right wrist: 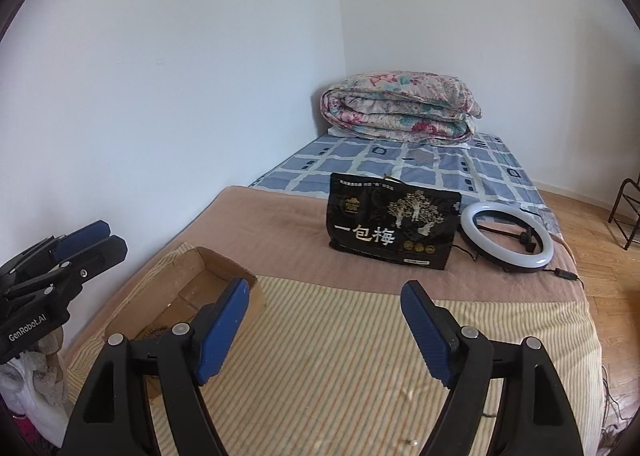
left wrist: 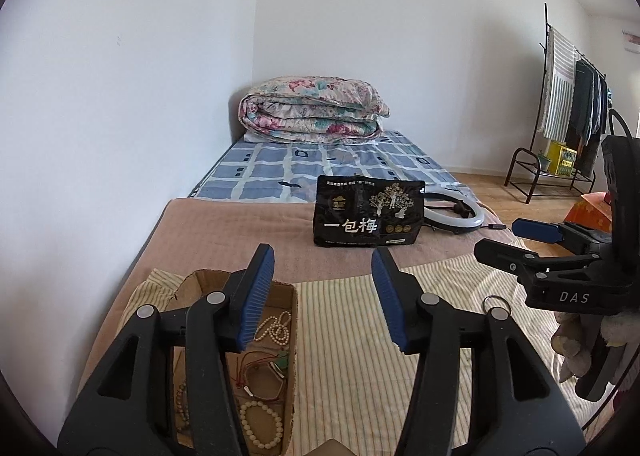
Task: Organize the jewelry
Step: 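Move both tools back over the black bangle on the cloth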
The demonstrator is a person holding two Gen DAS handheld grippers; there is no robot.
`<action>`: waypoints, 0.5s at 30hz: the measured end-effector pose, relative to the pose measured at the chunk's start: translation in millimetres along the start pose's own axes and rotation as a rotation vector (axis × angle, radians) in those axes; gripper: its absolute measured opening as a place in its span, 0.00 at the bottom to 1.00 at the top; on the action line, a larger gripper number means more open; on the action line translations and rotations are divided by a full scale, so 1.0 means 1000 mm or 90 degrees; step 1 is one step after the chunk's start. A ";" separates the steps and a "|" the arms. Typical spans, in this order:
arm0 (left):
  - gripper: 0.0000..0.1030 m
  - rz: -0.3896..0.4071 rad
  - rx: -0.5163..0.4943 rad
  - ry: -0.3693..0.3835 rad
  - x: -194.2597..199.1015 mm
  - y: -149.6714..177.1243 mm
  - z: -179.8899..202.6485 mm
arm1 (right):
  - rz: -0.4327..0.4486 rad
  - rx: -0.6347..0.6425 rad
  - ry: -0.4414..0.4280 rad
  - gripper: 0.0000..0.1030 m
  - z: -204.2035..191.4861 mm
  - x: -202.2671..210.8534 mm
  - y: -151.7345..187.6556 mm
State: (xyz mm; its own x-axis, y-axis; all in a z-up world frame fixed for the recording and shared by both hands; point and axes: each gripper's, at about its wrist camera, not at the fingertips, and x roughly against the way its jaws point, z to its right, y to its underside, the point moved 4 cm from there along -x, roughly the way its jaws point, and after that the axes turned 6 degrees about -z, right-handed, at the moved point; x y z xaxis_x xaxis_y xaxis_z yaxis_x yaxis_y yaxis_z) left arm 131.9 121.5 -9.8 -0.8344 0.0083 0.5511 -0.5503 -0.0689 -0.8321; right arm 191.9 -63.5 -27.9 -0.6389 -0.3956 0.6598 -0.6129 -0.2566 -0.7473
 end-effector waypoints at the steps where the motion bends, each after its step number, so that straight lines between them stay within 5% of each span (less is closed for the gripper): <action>1: 0.50 0.000 -0.004 0.004 0.000 0.000 0.006 | 0.003 -0.002 0.007 0.90 0.005 0.004 0.003; 15: 0.51 -0.026 -0.062 0.054 -0.012 0.008 0.080 | 0.005 -0.036 0.082 0.98 0.086 0.045 0.035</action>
State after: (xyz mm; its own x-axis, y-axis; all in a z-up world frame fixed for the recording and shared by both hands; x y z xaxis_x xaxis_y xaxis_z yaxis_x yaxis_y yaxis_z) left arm 140.0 40.7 -17.7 -0.8088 0.0938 0.5806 -0.5805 0.0307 -0.8137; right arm 181.8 -166.1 -30.6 -0.6963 -0.2802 0.6608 -0.6302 -0.2022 -0.7497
